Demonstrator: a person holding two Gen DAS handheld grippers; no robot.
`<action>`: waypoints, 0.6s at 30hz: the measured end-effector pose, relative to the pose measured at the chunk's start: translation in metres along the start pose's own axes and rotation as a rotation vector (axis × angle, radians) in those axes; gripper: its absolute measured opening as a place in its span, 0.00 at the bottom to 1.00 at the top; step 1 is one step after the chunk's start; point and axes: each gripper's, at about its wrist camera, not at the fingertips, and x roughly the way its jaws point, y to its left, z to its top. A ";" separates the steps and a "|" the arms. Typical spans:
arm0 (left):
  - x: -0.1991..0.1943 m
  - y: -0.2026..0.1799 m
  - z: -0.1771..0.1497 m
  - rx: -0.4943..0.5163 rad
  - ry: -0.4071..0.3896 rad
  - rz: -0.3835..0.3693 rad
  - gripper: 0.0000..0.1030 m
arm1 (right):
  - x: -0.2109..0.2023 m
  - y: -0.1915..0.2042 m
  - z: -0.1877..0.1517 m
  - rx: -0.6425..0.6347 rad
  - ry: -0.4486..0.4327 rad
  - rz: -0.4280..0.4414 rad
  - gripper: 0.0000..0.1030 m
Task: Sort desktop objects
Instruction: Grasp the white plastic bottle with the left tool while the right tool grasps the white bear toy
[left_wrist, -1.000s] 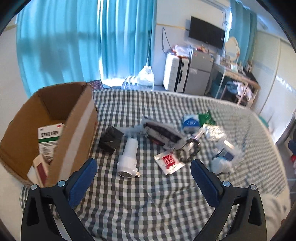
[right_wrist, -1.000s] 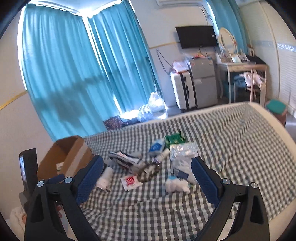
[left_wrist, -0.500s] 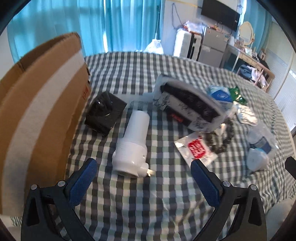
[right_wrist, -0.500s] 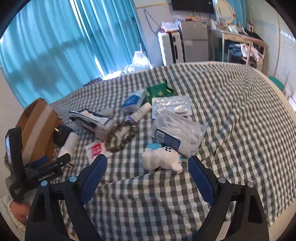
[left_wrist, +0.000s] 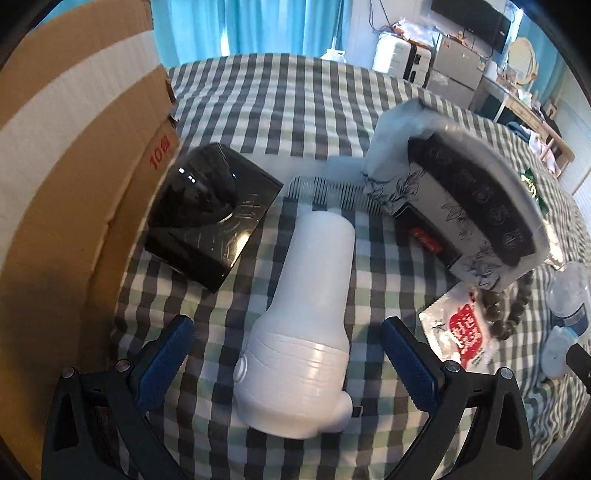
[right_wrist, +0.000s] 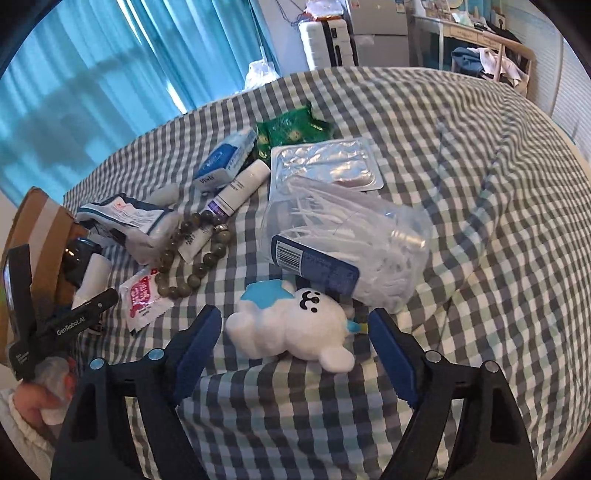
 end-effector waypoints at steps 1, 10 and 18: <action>0.000 -0.001 -0.001 0.005 -0.010 0.002 1.00 | 0.004 -0.001 0.001 0.002 0.015 0.001 0.70; -0.012 -0.001 -0.006 0.044 -0.050 -0.029 0.52 | 0.004 -0.001 0.000 -0.013 0.023 0.008 0.62; -0.033 0.006 -0.005 0.035 -0.007 -0.087 0.45 | -0.008 0.005 -0.007 0.004 0.032 0.048 0.61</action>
